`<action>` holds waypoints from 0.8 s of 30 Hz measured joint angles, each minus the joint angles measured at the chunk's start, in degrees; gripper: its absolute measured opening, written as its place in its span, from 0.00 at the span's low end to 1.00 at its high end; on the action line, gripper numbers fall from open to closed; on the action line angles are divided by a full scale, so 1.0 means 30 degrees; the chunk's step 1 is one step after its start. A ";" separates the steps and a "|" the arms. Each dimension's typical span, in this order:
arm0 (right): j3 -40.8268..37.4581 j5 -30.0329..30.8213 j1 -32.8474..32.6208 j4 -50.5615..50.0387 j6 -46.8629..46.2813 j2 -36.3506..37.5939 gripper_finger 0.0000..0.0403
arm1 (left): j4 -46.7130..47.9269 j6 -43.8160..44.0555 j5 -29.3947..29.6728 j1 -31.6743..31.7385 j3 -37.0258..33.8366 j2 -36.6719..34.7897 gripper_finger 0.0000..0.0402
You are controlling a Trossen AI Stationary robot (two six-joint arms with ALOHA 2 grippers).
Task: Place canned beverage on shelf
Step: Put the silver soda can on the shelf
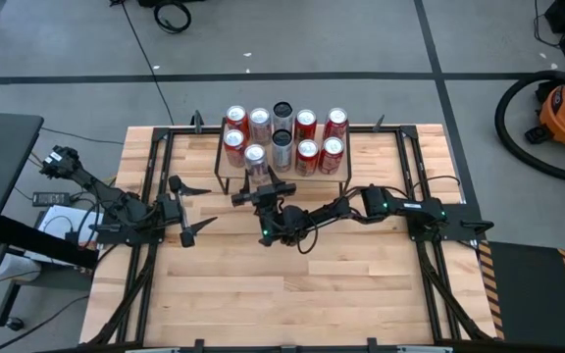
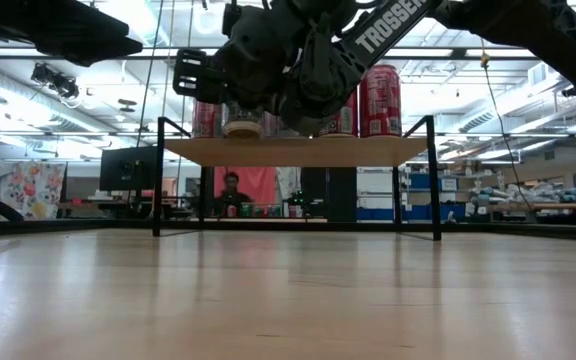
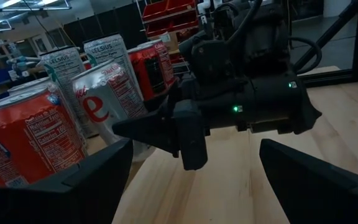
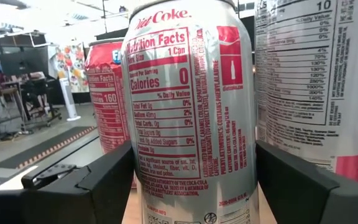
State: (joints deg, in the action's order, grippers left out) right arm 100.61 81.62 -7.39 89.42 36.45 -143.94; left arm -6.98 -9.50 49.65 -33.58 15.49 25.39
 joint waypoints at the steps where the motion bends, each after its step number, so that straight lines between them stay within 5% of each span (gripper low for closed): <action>1: -0.0070 -0.0007 0.0033 -0.0019 -0.0153 0.0000 0.77 | 0.0000 0.0000 0.0000 0.0000 0.0000 -0.0007 0.90; 24: -0.0837 -0.0226 0.0297 -0.0061 -0.1240 -0.0058 0.83 | 0.0000 -0.0015 0.0000 -0.0004 0.0007 -0.0004 0.90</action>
State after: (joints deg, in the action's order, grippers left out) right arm 98.10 80.95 -6.50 89.24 32.73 -144.11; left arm -6.98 -9.54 49.65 -33.60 15.51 25.37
